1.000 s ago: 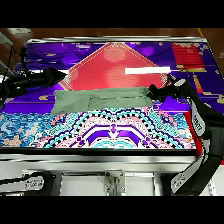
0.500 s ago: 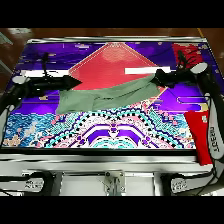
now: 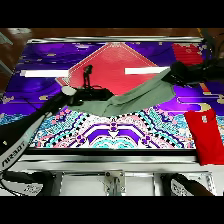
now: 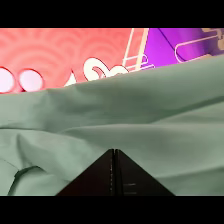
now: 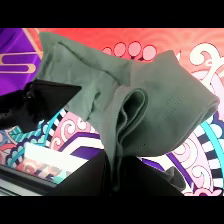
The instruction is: Fold the shirts.
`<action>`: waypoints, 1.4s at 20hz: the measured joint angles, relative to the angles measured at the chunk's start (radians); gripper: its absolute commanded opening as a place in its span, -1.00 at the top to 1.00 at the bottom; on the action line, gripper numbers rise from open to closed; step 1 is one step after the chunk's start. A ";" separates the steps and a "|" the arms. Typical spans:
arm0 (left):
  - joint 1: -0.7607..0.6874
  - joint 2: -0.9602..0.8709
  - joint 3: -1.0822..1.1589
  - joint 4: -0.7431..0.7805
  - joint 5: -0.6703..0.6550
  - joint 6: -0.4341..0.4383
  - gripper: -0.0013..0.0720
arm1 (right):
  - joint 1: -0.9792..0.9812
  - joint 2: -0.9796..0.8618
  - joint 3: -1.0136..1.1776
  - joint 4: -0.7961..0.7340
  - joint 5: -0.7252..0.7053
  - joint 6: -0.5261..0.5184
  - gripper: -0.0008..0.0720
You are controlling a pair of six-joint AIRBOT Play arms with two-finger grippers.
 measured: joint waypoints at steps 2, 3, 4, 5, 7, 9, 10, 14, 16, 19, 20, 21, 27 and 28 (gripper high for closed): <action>-0.095 -0.038 0.000 -0.058 0.090 -0.092 0.87 | 0.000 0.062 0.000 -0.052 0.023 0.023 0.76; -0.140 -0.061 0.005 -0.110 0.124 -0.132 0.87 | 0.000 0.087 0.000 -0.077 0.034 0.032 0.76; -0.190 -0.086 0.013 -0.167 0.150 -0.156 0.87 | 0.000 0.106 0.000 -0.095 0.042 0.036 0.76; -0.232 -0.110 0.024 -0.213 0.161 -0.171 0.87 | 0.000 0.121 0.000 -0.113 0.051 0.042 0.76; -0.301 -0.161 0.053 -0.294 0.166 -0.190 0.87 | 0.000 0.139 0.000 -0.137 0.060 0.046 0.76; -0.322 -0.194 0.073 -0.362 0.167 -0.201 0.87 | 0.000 0.148 0.000 -0.149 0.074 0.049 0.76; -0.316 -0.204 0.080 -0.392 0.167 -0.206 0.87 | 0.000 0.152 0.000 -0.154 0.084 0.049 0.76; -0.187 -0.163 0.092 -0.458 0.097 -0.170 0.87 | 0.000 0.156 -0.002 -0.161 0.103 0.045 0.76; -0.096 -0.080 0.094 -0.466 0.064 -0.089 0.87 | -0.001 0.148 -0.005 -0.138 0.089 0.036 0.76; 0.059 0.098 0.096 -0.475 0.050 0.034 0.87 | 0.008 0.106 -0.007 -0.035 0.010 0.022 0.76; 0.107 0.159 0.096 -0.475 0.045 0.060 0.87 | 0.026 0.085 -0.008 -0.001 -0.025 0.017 0.76; 0.161 0.226 0.096 -0.478 0.039 0.082 0.87 | 0.056 0.062 -0.008 0.024 -0.060 0.014 0.76; 0.429 0.571 0.096 -0.480 -0.080 0.132 0.87 | 0.377 -0.179 -0.009 0.039 -0.336 0.025 0.76; 0.462 0.621 0.096 -0.480 -0.123 0.133 0.87 | 0.423 -0.225 -0.009 0.037 -0.386 0.035 0.76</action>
